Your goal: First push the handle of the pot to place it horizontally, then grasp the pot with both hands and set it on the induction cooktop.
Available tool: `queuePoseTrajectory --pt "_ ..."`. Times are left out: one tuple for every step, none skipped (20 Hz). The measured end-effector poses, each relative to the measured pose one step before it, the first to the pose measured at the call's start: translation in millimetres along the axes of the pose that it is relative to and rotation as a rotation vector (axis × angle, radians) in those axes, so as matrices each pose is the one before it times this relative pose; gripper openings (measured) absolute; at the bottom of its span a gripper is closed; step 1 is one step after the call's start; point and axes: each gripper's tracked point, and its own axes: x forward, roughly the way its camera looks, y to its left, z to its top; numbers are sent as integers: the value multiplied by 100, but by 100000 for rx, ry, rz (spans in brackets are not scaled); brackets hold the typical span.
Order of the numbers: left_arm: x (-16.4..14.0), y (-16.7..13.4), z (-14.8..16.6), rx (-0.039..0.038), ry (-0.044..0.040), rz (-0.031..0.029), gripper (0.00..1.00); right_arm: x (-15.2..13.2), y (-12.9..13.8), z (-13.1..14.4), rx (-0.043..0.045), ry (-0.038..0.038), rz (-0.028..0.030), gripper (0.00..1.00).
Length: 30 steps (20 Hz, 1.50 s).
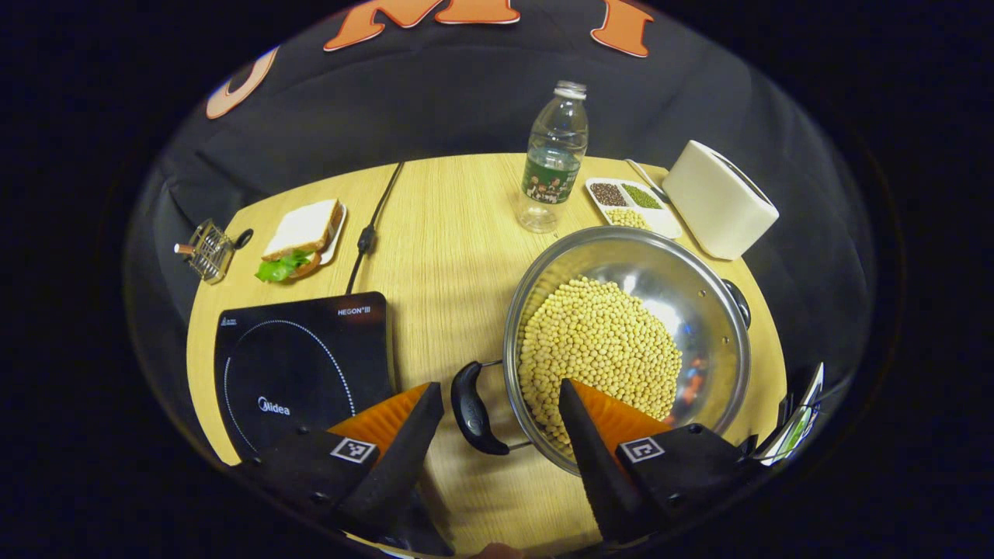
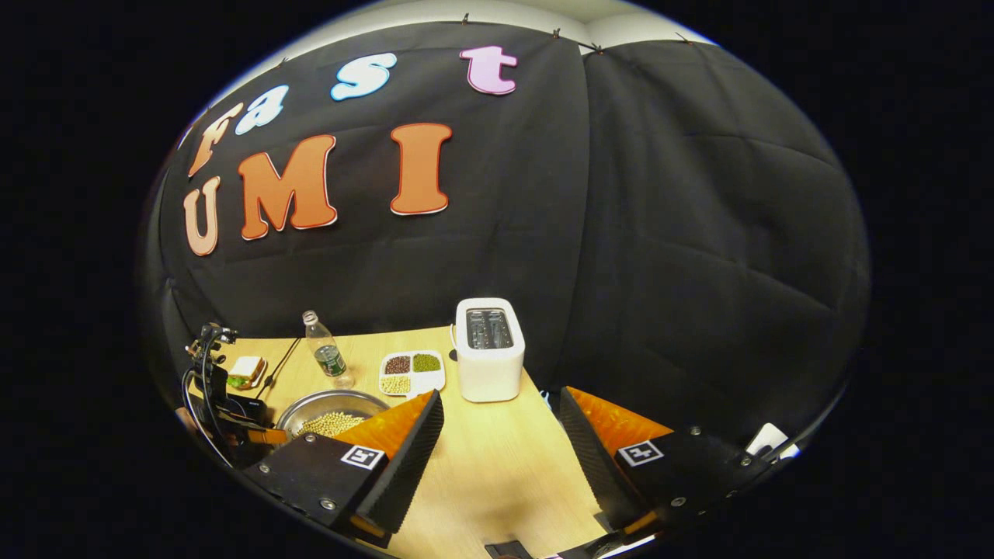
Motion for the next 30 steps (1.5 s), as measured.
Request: queuePoseTrajectory --pt "493 92 -69 -253 866 593 99 707 456 -568 131 1334 1176 94" --pt "343 -157 145 -463 -471 -363 99 667 519 -437 -40 1093 1398 94" --pt "274 -267 -161 -523 68 -531 99 706 516 -483 19 904 1229 94" --pt "250 -242 23 -134 -434 -233 98 758 675 -410 -36 1070 1520 94" --pt "337 11 84 399 -781 224 99 782 855 -596 69 987 1743 94" --pt "317 49 90 276 -733 18 99 828 1030 -630 -207 1553 2225 94" --pt "396 -12 -41 -257 -83 163 99 786 827 -550 -283 1107 1859 94" --pt "275 138 -96 -627 248 556 99 993 847 -658 -428 1430 1452 94" --pt "344 128 -17 -862 -451 252 99 1124 755 -1132 -539 1883 1531 94" --pt "257 290 32 -589 -326 744 99 994 791 -892 -516 1926 1236 94" --pt "138 430 50 -834 -1355 1146 99 912 695 -1065 -734 2264 1113 94" --pt "202 435 98 -351 -846 1103 99 1015 845 -875 -724 1983 790 94" --pt "51 466 -151 -750 -591 783 99 1252 800 -861 -683 1932 619 94" --pt "167 356 73 -957 -112 641 99 1091 612 -881 -655 2323 197 94" --pt "145 260 -92 -1006 -139 76 99 720 428 -1158 -840 2494 -286 94" --pt "155 340 32 -260 235 807 100 894 282 -671 -880 2100 -772 94" --pt "184 314 -149 -123 58 181 100 1061 324 -638 -972 1506 -979 95" --pt "87 -92 176 -97 82 -506 100 956 164 -347 -1067 1351 -1572 95" --pt "176 -109 -87 819 111 212 100 801 -205 -616 -1023 1415 -1896 95" --pt "16 28 61 1543 -150 417 100 682 -173 -558 -780 1750 -1668 95" --pt "77 -53 72 1400 -222 538 100 525 -138 -653 -509 2079 -1177 94" --pt "53 -105 143 1126 -133 467 100 680 -3 -771 -352 2057 -565 95" --pt "40 -79 32 997 -148 376 100 681 -78 -693 238 1761 -277 94" --pt "20 -81 61 1076 -48 391 100 529 110 -535 779 1581 97 94" --pt "71 27 58 917 29 356 100 325 36 -558 1174 1607 401 94" --pt "160 -56 117 631 -21 277 100 414 107 -357 1261 1422 722 94" --pt "216 -48 -31 72 108 287 100 504 279 -251 1411 821 1253 94" --pt "132 116 129 287 -26 298 100 363 209 -77 1359 718 1387 94" --pt "198 -87 48 -213 -122 18 100 329 164 -88 955 614 1242 93" --pt "184 -113 9 -512 34 -3 100 285 218 1 795 620 1406 92"
